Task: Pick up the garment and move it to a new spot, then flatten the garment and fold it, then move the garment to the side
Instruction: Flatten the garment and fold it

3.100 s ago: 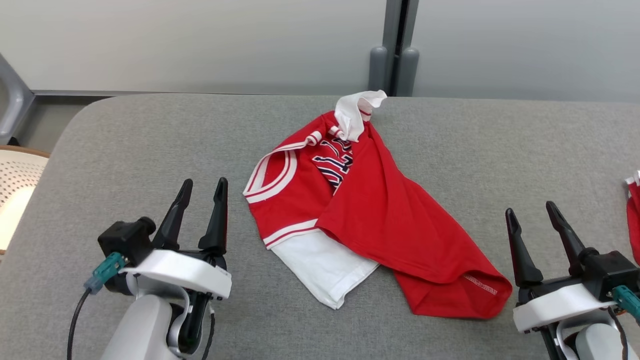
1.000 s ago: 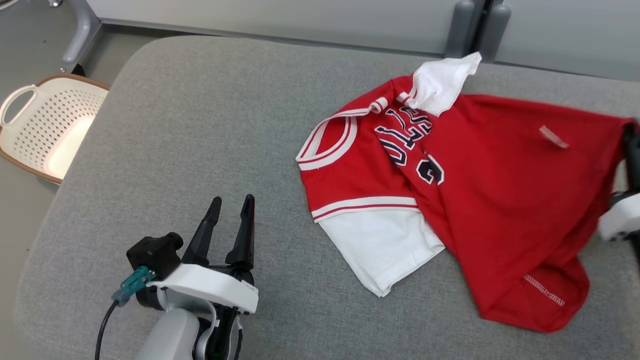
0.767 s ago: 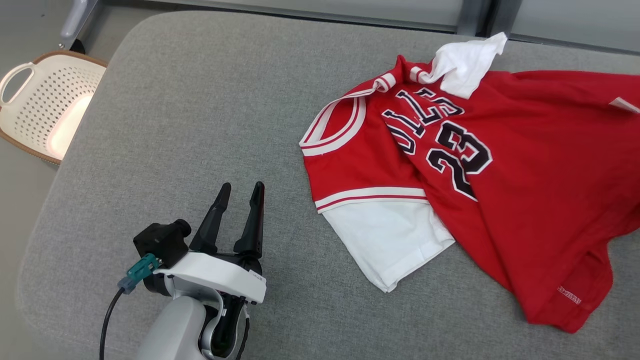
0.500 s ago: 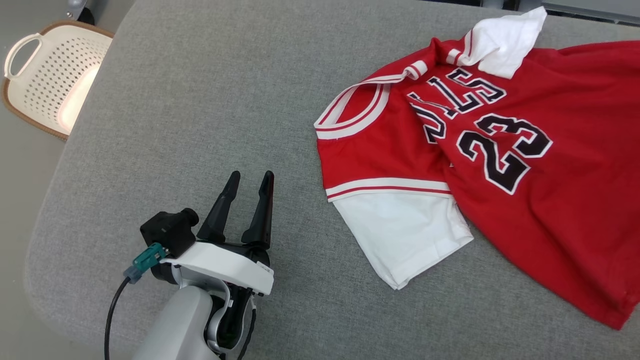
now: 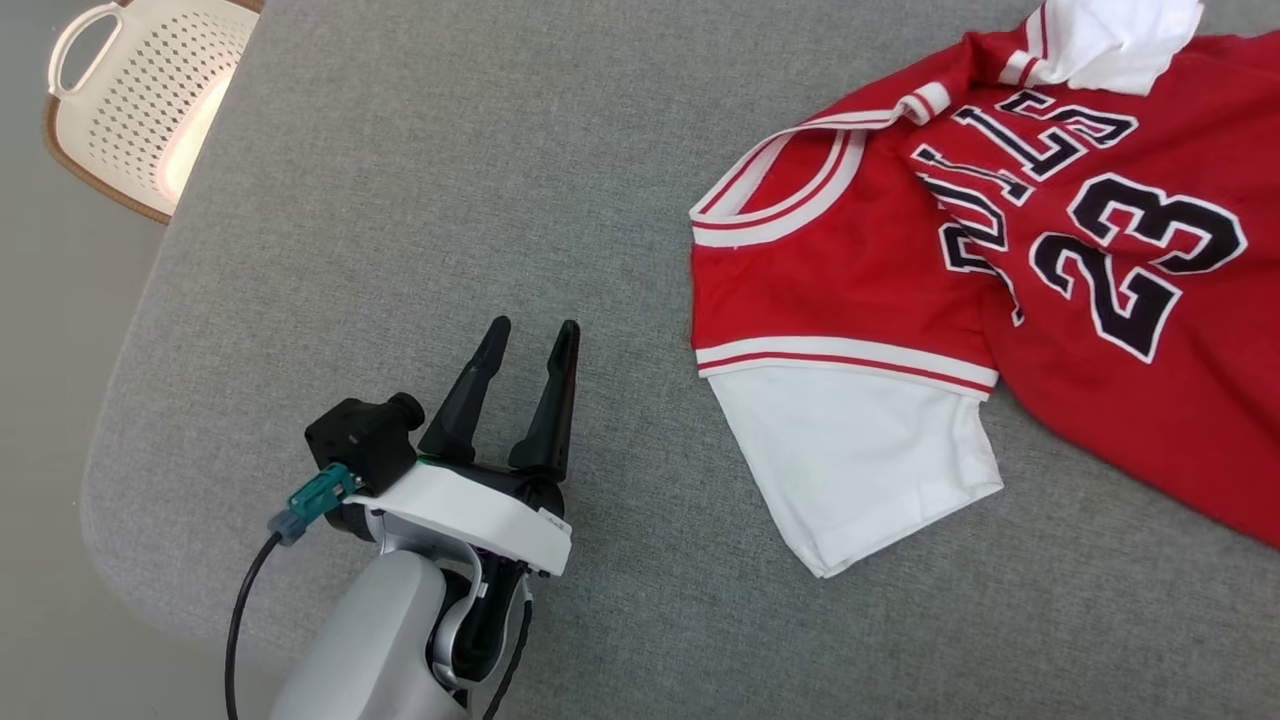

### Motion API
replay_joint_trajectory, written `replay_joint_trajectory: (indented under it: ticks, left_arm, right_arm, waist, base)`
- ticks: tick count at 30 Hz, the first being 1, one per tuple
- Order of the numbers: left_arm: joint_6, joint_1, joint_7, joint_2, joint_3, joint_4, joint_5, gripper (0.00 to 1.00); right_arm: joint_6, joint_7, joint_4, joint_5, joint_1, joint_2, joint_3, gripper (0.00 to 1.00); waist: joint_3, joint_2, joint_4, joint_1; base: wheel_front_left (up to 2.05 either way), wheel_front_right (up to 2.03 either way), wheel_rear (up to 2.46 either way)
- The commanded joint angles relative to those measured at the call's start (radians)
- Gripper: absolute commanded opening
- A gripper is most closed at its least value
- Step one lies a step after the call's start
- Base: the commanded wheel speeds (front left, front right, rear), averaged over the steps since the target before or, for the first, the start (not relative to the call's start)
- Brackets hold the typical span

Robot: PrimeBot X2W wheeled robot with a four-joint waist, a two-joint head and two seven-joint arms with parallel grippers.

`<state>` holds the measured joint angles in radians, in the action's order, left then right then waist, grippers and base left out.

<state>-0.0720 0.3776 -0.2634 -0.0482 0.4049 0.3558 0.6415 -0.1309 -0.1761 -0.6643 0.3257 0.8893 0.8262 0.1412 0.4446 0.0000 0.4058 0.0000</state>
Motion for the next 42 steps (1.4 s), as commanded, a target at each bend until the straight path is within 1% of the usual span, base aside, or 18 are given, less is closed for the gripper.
replay_joint_trajectory:
  ticks: [1, 5, 11, 17, 23, 29, 32, 35, 36, 40, 42]
  left_arm:
    - [0.005, 0.014, -0.001, -0.005, 0.003, -0.001, 0.008, 1.00]
    - [0.009, 0.016, -0.001, -0.004, 0.010, 0.004, 0.008, 1.00]
    - [0.009, -0.008, -0.001, -0.005, -0.004, 0.016, -0.002, 1.00]
    - [0.004, -0.024, -0.001, -0.004, -0.041, 0.020, -0.018, 1.00]
    - [-0.002, -0.055, -0.001, -0.005, -0.070, 0.032, -0.034, 1.00]
    - [-0.005, -0.095, -0.001, -0.005, -0.104, 0.047, -0.046, 1.00]
    - [-0.008, -0.113, -0.001, -0.004, -0.118, 0.049, -0.052, 1.00]
    - [-0.008, -0.137, -0.001, -0.005, -0.125, 0.050, -0.052, 1.00]
    - [-0.008, -0.137, -0.001, -0.005, -0.125, 0.050, -0.052, 1.00]
    - [-0.010, -0.160, -0.001, -0.004, -0.128, 0.050, -0.046, 1.00]
    - [-0.012, -0.165, -0.001, -0.004, -0.123, 0.052, -0.045, 1.00]
  right_arm:
    - [0.000, 0.007, -0.020, 0.013, 0.027, 0.007, 0.004, 1.00]
    - [0.000, 0.029, -0.079, 0.007, 0.072, 0.019, 0.029, 1.00]
    - [0.000, 0.082, -0.146, 0.021, 0.054, -0.023, 0.072, 1.00]
    - [0.000, 0.183, -0.133, 0.064, -0.015, -0.074, 0.131, 1.00]
    - [0.000, 0.293, -0.046, 0.158, -0.148, -0.146, 0.175, 1.00]
    - [0.000, 0.387, 0.066, 0.203, -0.326, -0.235, 0.164, 1.00]
    - [0.000, 0.415, 0.127, 0.195, -0.426, -0.285, 0.131, 1.00]
    - [0.000, 0.431, 0.193, 0.177, -0.537, -0.351, 0.098, 1.00]
    - [0.000, 0.431, 0.193, 0.177, -0.537, -0.351, 0.098, 1.00]
    - [0.000, 0.439, 0.269, 0.145, -0.672, -0.432, 0.054, 1.00]
    - [0.000, 0.441, 0.291, 0.119, -0.723, -0.456, 0.048, 1.00]
  waist:
    - [0.004, 0.0000, 0.006, 0.0000]
    - [0.002, 0.0000, 0.011, 0.0000]
    - [-0.039, 0.0000, -0.016, 0.0000]
    - [-0.112, 0.0000, -0.075, 0.0000]
    - [-0.203, 0.0000, -0.137, 0.0000]
    - [-0.274, 0.0000, -0.190, 0.0000]
    - [-0.299, 0.0000, -0.213, 0.0000]
    - [-0.320, 0.0000, -0.235, 0.0000]
    - [-0.320, 0.0000, -0.235, 0.0000]
    - [-0.333, 0.0000, -0.261, 0.0000]
    - [-0.331, 0.0000, -0.269, 0.0000]
  base:
    - [0.00, 0.00, 0.00]
    - [0.00, 0.00, 0.00]
    - [0.00, 0.00, 0.00]
    - [0.00, 0.00, 0.00]
    - [0.00, 0.00, 0.00]
    - [0.00, 0.00, 0.00]
    - [0.00, 0.00, 0.00]
    - [0.00, 0.00, 0.00]
    - [0.00, 0.00, 0.00]
    - [0.00, 0.00, 0.00]
    - [0.00, 0.00, 0.00]
